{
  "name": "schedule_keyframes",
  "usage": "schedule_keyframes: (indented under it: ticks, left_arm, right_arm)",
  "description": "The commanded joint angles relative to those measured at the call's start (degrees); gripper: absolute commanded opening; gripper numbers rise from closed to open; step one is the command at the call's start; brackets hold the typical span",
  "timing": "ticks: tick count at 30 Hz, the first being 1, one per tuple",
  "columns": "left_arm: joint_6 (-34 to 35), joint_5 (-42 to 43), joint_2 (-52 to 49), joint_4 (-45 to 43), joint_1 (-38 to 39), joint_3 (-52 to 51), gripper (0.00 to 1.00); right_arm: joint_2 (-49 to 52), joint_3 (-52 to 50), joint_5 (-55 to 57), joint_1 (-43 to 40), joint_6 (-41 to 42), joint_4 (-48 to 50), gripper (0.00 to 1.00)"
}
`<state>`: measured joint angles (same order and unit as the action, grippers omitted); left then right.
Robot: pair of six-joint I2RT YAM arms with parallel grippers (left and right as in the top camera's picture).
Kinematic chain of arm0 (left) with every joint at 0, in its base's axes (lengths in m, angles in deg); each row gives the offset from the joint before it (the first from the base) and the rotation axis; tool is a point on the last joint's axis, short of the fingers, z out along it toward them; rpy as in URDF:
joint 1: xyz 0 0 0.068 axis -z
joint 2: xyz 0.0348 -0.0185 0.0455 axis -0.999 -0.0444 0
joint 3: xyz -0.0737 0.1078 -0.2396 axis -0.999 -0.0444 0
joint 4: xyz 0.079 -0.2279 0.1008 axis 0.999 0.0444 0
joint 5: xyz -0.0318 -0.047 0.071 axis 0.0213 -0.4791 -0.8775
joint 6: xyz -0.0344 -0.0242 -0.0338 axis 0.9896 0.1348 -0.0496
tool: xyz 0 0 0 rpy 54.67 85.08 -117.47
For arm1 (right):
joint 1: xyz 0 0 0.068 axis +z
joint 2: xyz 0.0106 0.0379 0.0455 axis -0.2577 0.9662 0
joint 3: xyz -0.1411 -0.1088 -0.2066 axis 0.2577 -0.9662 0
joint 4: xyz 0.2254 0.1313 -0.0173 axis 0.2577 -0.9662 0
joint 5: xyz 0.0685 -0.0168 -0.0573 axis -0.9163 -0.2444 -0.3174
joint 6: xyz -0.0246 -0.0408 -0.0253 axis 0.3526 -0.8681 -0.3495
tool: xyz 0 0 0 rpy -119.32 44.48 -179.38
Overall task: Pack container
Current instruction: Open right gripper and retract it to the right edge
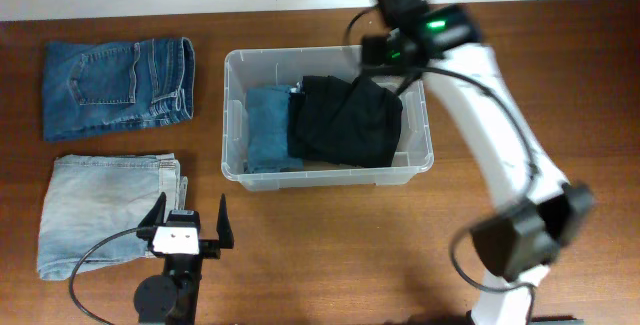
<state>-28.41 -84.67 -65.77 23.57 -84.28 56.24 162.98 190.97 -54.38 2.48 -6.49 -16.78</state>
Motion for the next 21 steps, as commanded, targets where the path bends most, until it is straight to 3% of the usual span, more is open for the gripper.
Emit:
schedule_keyframes:
  ticks: [1, 5, 12, 21]
  left_arm:
    - [-0.72, 0.42, 0.28, 0.02, -0.35, -0.37, 0.99]
    - [-0.72, 0.42, 0.28, 0.02, -0.35, -0.37, 0.99]
    - [-0.72, 0.42, 0.28, 0.02, -0.35, -0.37, 0.99]
    - [-0.72, 0.39, 0.28, -0.02, -0.35, -0.37, 0.99]
  right_arm:
    - [-2.25, 0.68, 4.09, -7.08, 3.91, -1.81, 0.99]
    - [-1.57, 0.0, 3.1, -16.61, 10.45, -4.55, 0.99]
    - [0.59, -5.92, -6.82, -31.58, 12.9, -3.37, 0.99]
    - [2.43, -10.91, -8.83, -38.23, 12.9, -2.47, 0.99]
